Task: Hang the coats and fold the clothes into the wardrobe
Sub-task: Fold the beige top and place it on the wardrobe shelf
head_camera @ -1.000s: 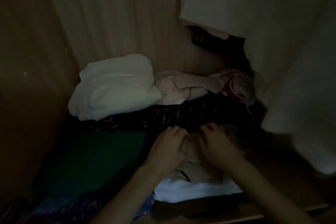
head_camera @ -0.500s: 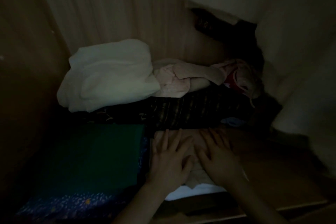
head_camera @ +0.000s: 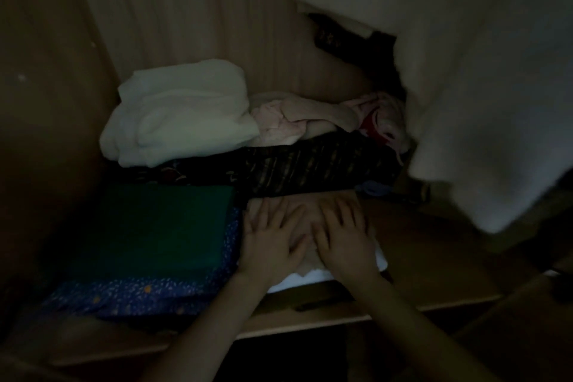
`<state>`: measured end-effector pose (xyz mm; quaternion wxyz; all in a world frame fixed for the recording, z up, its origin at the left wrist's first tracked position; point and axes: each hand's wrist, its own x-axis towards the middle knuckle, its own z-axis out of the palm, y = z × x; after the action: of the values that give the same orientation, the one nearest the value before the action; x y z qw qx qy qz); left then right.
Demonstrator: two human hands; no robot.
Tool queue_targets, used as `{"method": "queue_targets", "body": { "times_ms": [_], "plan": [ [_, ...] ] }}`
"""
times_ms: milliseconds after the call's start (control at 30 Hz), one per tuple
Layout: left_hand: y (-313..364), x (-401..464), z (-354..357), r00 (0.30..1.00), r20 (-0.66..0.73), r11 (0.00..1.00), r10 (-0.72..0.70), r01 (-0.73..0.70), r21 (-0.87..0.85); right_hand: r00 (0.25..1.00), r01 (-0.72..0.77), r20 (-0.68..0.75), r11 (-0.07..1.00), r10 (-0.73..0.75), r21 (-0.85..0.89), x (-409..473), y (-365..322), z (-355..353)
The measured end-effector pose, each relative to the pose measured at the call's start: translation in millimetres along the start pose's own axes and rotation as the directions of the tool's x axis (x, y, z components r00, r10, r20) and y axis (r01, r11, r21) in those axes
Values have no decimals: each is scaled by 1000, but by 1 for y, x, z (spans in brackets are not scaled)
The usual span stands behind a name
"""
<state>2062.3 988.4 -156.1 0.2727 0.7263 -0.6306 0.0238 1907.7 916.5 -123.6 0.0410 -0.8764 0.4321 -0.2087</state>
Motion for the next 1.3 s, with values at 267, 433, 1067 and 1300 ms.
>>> {"method": "queue_targets", "body": {
  "times_ms": [267, 433, 1067, 1300],
  "plan": [
    [22, -12, -15, 988, 98, 980, -119, 101, 174, 999, -40, 23, 999, 40, 18, -22, 8, 1],
    [45, -20, -20, 980, 27, 955, -196, 185, 233, 986, -58, 158, 998, 57, 2, -21, -2, -21],
    [74, -239, -158, 834, 218, 821, -506, 388, 419, 930, 220, 258, 958, -263, 184, -148, -98, -84],
    [91, -337, -230, 891, 28, 765, -453, 372, 526, 900, 322, 249, 930, -359, 176, -215, -184, -103]
  ]
}}
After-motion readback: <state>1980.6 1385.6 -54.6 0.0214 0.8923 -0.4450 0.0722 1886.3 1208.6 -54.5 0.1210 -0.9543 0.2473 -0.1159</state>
